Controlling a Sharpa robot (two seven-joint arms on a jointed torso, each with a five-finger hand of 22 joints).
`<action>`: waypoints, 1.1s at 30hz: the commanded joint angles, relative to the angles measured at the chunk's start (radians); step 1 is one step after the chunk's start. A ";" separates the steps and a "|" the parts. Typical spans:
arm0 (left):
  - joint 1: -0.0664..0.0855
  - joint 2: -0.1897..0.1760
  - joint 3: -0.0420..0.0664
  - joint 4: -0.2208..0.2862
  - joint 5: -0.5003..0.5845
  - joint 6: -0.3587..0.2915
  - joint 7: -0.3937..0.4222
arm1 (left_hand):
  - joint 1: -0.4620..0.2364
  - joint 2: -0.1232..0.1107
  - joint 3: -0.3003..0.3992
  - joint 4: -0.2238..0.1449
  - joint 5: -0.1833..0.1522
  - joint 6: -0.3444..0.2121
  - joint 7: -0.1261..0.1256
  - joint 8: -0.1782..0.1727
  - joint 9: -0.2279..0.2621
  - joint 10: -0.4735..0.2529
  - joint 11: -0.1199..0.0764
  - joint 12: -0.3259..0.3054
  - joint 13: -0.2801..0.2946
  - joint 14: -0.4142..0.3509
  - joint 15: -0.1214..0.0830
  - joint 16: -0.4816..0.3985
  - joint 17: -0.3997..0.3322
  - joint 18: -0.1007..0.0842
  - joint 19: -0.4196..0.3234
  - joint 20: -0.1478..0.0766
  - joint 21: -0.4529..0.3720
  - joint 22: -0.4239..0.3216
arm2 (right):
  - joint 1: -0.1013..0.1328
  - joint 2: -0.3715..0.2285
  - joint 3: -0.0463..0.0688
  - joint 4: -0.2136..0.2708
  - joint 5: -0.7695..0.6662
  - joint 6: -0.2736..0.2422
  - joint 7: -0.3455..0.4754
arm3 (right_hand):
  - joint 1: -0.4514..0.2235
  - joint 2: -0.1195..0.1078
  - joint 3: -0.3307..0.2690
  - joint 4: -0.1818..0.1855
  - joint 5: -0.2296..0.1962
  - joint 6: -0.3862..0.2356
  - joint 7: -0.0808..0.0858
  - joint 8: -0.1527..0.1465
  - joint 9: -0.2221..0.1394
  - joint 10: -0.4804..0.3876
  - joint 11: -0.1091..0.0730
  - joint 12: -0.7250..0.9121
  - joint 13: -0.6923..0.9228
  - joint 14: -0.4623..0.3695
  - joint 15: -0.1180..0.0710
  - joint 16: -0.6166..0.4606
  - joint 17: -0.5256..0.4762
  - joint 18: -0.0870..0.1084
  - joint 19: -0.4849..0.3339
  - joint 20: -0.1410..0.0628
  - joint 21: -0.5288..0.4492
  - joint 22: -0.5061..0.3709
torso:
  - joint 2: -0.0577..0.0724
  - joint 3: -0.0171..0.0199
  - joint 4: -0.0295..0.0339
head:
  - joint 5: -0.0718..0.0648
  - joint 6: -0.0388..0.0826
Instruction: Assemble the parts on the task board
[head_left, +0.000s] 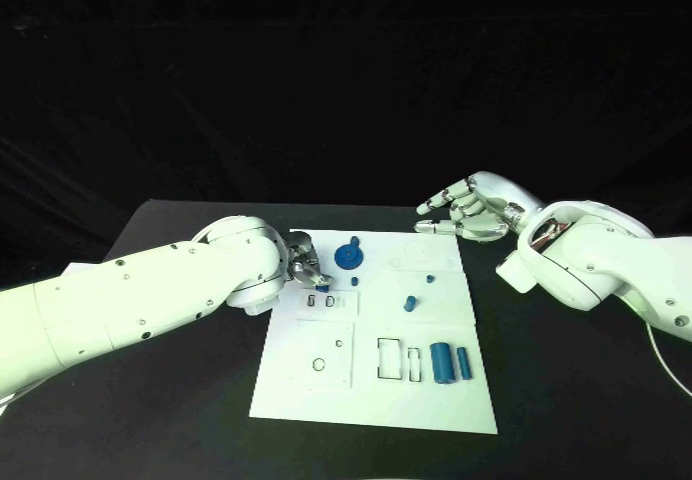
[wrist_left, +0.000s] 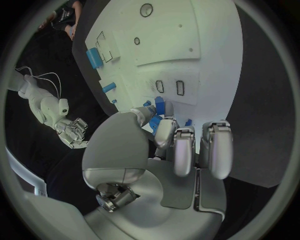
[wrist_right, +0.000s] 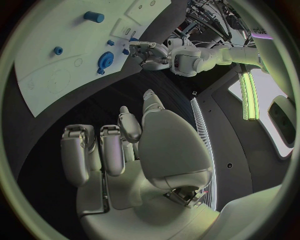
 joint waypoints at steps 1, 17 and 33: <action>-0.004 0.001 -0.002 0.007 -0.026 -0.030 0.014 | 0.002 0.006 0.128 -0.133 -0.003 0.002 -0.007 0.005 0.002 0.006 -0.001 0.007 0.002 0.102 0.001 0.003 0.263 -0.009 0.076 0.007 0.005 0.208 | -0.001 0.002 0.000 -0.001 -0.008 0.006 0.007 | -0.002 0.010 -0.005 -0.001 0.007 0.008 0.000 0.001 0.002 -0.003 0.000 -0.002 -0.001 0.071 -0.007 -0.004 0.099 0.001 -0.007 -0.002 -0.003 0.118 | 0.001 -0.0010 0.0017 | -0.001 -0.003; -0.034 0.018 -0.009 -0.007 -0.021 -0.011 0.012 | -0.007 0.009 0.130 -0.129 -0.005 0.006 -0.007 0.007 0.006 0.006 -0.001 0.005 0.000 0.102 0.001 0.003 0.263 -0.009 0.074 0.006 0.003 0.205 | -0.005 0.005 -0.001 -0.004 -0.008 0.009 0.008 | -0.003 0.010 -0.006 -0.001 0.009 0.009 0.000 0.001 0.002 -0.003 0.000 -0.002 -0.001 0.072 -0.006 -0.004 0.099 0.001 -0.007 -0.002 -0.004 0.118 | 0.000 0.0006 -0.0002 | -0.002 -0.011; -0.036 0.022 -0.009 -0.003 -0.023 0.019 0.007 | -0.026 0.013 0.130 -0.126 -0.035 0.009 -0.012 0.013 0.018 0.007 -0.004 0.005 -0.001 0.102 -0.001 0.003 0.263 -0.009 0.075 0.005 0.003 0.207 | -0.005 0.007 -0.001 -0.011 -0.008 0.014 0.004 | -0.003 0.010 -0.007 -0.001 0.010 0.009 0.000 0.001 0.002 -0.003 0.000 -0.002 -0.001 0.071 -0.006 -0.005 0.099 0.001 -0.008 -0.002 -0.004 0.117 | 0.001 0.0006 0.0002 | -0.003 -0.012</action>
